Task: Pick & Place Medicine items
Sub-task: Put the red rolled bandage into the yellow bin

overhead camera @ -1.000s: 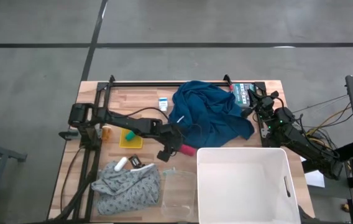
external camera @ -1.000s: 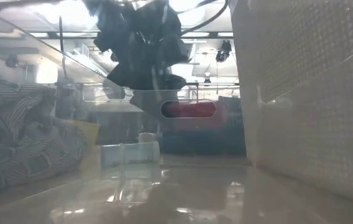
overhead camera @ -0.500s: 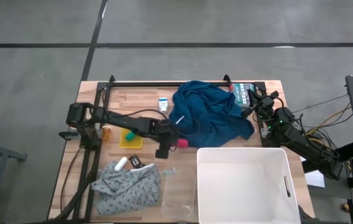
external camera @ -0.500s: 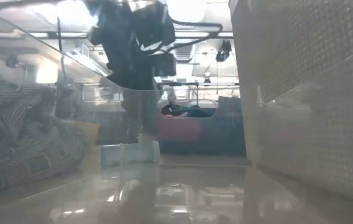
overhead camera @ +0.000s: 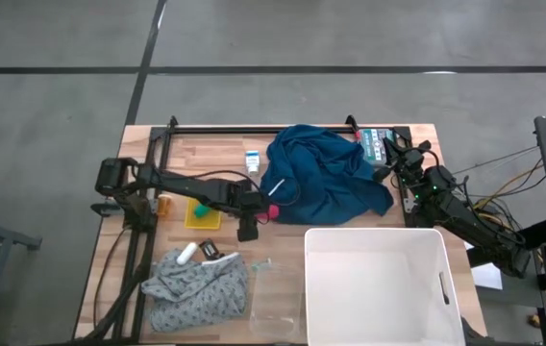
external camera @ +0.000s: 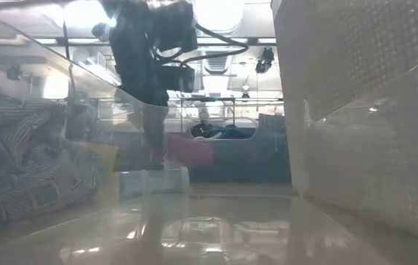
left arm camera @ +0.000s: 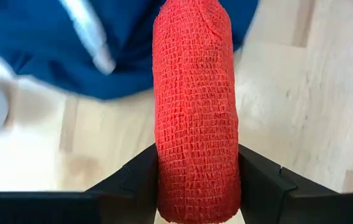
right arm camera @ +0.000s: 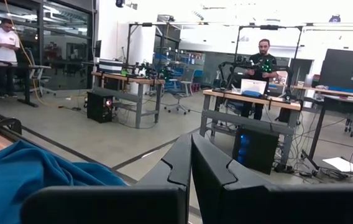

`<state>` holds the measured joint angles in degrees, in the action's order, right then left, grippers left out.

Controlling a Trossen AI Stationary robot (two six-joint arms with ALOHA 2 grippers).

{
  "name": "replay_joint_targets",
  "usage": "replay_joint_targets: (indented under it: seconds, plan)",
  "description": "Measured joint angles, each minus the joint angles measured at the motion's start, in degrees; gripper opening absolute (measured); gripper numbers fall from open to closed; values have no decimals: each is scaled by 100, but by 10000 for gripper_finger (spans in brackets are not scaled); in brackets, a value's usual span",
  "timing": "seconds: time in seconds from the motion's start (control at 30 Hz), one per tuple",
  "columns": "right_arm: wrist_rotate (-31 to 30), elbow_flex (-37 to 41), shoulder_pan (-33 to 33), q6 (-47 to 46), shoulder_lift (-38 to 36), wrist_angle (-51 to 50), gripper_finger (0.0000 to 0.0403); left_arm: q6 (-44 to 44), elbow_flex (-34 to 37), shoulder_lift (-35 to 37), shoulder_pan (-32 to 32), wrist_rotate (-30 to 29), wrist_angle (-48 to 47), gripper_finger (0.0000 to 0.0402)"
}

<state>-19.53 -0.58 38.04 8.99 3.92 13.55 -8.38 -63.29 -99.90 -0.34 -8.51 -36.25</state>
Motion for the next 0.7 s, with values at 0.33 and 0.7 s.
replay_joint_targets:
  seconds: [0.33,0.7]
  plan:
    - [-2,0,1,0,0,-1,8,-991,18,463,-369,-732,-698,175]
    - [0,0,-2,0,-1,0,8,-2153,1188,2007,-747,-1179,-646,175]
